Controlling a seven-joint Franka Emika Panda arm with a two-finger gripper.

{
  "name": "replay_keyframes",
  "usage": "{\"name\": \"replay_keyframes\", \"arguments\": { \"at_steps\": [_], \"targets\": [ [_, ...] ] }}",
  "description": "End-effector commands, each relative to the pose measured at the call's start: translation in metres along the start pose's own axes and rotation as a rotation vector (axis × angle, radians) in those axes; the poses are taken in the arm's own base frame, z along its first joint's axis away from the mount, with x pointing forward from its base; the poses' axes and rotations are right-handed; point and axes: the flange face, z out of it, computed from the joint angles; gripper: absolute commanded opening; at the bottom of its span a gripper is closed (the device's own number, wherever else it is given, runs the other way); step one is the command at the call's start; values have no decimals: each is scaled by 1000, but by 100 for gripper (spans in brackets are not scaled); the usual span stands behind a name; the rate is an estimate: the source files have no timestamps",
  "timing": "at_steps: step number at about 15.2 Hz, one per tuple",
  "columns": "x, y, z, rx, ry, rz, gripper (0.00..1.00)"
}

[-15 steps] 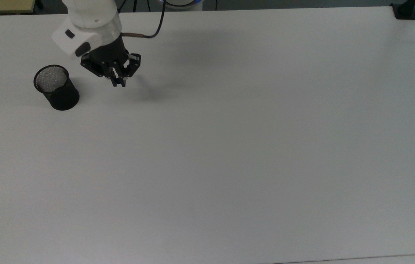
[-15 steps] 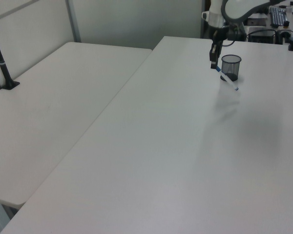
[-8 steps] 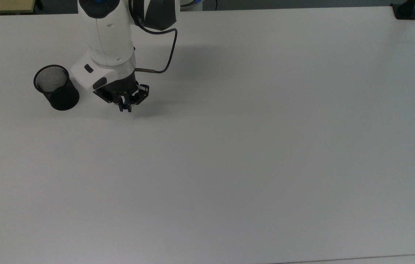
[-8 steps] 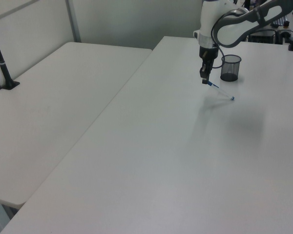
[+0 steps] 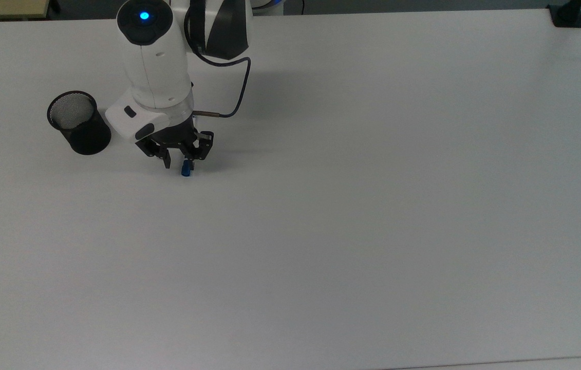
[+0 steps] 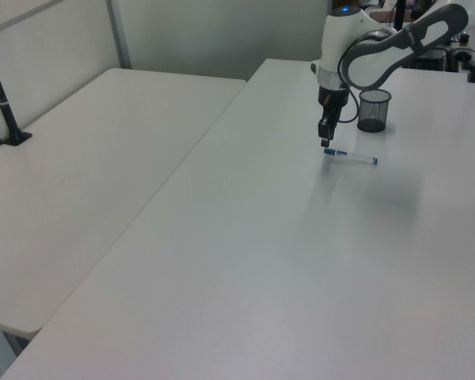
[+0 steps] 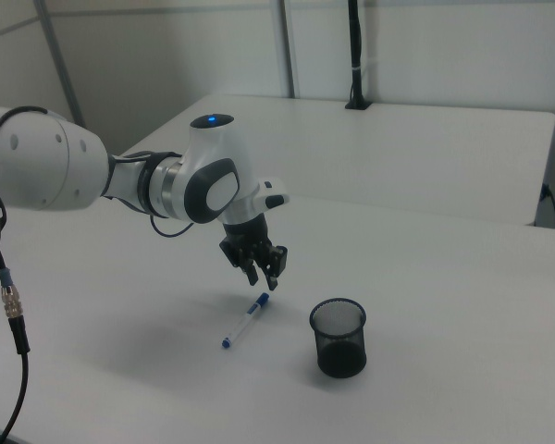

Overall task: Remove the marker
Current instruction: 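Open the gripper to release the marker onto the table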

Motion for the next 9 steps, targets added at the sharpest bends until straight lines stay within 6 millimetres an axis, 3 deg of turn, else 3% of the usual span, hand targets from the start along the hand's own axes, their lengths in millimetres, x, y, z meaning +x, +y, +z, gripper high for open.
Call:
{"name": "replay_keyframes", "arguments": {
  "at_steps": [1,4,6,9],
  "targets": [
    [-1,-2,-11,-3,21,22,67],
    [-1,4,-37,-3,49,40,80],
    [-4,9,-63,9,58,64,100],
    [-10,15,-108,-3,56,78,100]
  ]
}}
